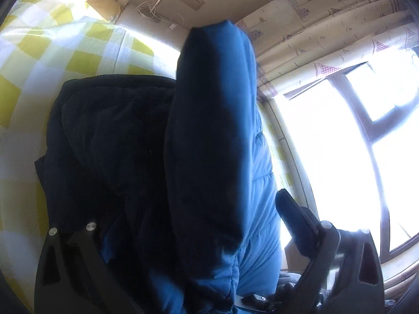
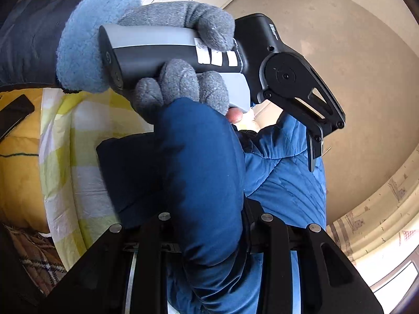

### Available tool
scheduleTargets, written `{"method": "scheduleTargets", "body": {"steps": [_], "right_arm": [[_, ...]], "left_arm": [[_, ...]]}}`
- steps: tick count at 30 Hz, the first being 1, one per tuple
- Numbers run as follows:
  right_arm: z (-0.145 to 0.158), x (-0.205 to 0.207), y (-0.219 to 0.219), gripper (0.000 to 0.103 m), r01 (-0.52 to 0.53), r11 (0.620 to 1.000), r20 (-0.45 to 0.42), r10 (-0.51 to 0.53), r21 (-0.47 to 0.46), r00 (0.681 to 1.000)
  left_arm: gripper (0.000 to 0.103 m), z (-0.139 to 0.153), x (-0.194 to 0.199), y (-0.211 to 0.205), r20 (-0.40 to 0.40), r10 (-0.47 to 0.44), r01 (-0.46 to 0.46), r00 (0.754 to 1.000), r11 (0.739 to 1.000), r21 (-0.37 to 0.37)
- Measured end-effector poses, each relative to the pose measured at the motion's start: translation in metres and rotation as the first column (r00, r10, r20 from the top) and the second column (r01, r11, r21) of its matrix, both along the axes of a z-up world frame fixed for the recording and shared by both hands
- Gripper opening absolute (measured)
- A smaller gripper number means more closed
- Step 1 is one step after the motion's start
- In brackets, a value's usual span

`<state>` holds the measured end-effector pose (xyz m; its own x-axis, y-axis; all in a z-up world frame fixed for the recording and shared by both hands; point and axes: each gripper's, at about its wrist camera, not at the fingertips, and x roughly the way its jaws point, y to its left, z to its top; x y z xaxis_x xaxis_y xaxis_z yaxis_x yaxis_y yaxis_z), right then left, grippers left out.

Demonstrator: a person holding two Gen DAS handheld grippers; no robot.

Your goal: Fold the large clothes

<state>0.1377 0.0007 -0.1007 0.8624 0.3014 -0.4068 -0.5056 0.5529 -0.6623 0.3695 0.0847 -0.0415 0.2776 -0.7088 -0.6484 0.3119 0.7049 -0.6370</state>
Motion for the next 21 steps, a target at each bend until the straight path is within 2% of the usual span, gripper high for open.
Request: {"method": "scheduleTargets", "body": {"steps": [1, 2, 3, 5, 6, 7, 8, 9, 11, 12, 14, 17, 19, 21], "right_arm": [[0.0, 0.0, -0.001, 0.037, 0.006, 1.0, 0.004, -0.006, -0.001, 1.0], [0.004, 0.0, -0.004, 0.038, 0.018, 1.0, 0.003, -0.018, 0.012, 1.0], [0.011, -0.005, -0.01, 0.042, 0.013, 0.999, -0.015, -0.012, 0.047, 1.0], [0.027, -0.009, -0.041, 0.054, 0.022, 0.985, -0.035, -0.017, 0.17, 0.999], [0.031, -0.016, -0.058, 0.074, 0.042, 0.974, -0.035, -0.035, 0.223, 0.999], [0.033, -0.024, -0.079, 0.087, 0.071, 0.958, -0.037, -0.064, 0.277, 0.997], [0.033, -0.031, -0.099, 0.09, 0.115, 0.938, -0.05, -0.104, 0.326, 0.993], [0.029, -0.034, -0.122, 0.09, 0.172, 0.912, -0.1, -0.145, 0.372, 0.984], [0.018, -0.032, -0.162, 0.089, 0.312, 0.832, -0.226, -0.23, 0.459, 0.946], [0.011, -0.028, -0.18, 0.083, 0.385, 0.783, -0.299, -0.265, 0.489, 0.917], [0.001, -0.021, -0.196, 0.074, 0.459, 0.731, -0.382, -0.287, 0.505, 0.878], [-0.007, -0.014, -0.195, 0.07, 0.451, 0.727, -0.419, -0.244, 0.518, 0.875], [-0.011, -0.009, -0.182, 0.07, 0.431, 0.752, -0.431, -0.215, 0.5, 0.876], [-0.019, -0.003, -0.174, 0.066, 0.446, 0.77, -0.436, -0.244, 0.456, 0.867]], "left_arm": [[0.089, 0.0, 0.004, -0.005, 0.008, 0.012, -0.012, 1.0, 0.999, 0.044], [0.059, -0.002, 0.006, -0.007, 0.003, 0.005, -0.005, 1.0, 0.998, 0.06], [0.045, -0.002, 0.005, -0.001, 0.013, 0.007, -0.007, 1.0, 0.999, 0.041], [0.034, 0.001, 0.001, 0.009, 0.028, 0.032, -0.033, 0.999, 0.999, 0.019], [0.031, 0.002, -0.002, 0.012, 0.041, 0.039, -0.039, 0.998, 0.999, 0.008], [0.03, 0.002, -0.007, 0.016, 0.06, 0.044, -0.044, 0.997, 0.999, 0.007], [0.029, 0.001, -0.01, 0.017, 0.071, 0.047, -0.048, 0.996, 0.999, 0.013], [0.029, 0.0, -0.01, 0.02, 0.071, 0.052, -0.052, 0.996, 0.999, 0.007], [0.028, -0.001, -0.008, 0.021, 0.065, 0.054, -0.054, 0.996, 0.999, -0.007], [0.028, 0.0, -0.006, 0.02, 0.066, 0.054, -0.053, 0.996, 0.999, -0.006], [0.028, 0.001, -0.01, 0.018, 0.07, 0.05, -0.051, 0.996, 0.999, 0.005], [0.028, 0.006, -0.013, 0.018, 0.072, 0.051, -0.053, 0.996, 0.998, 0.023], [0.028, 0.01, -0.016, 0.005, 0.074, 0.057, -0.06, 0.996, 0.998, 0.032], [0.027, 0.01, -0.021, 0.002, 0.082, 0.063, -0.066, 0.995, 0.997, 0.035]]}}
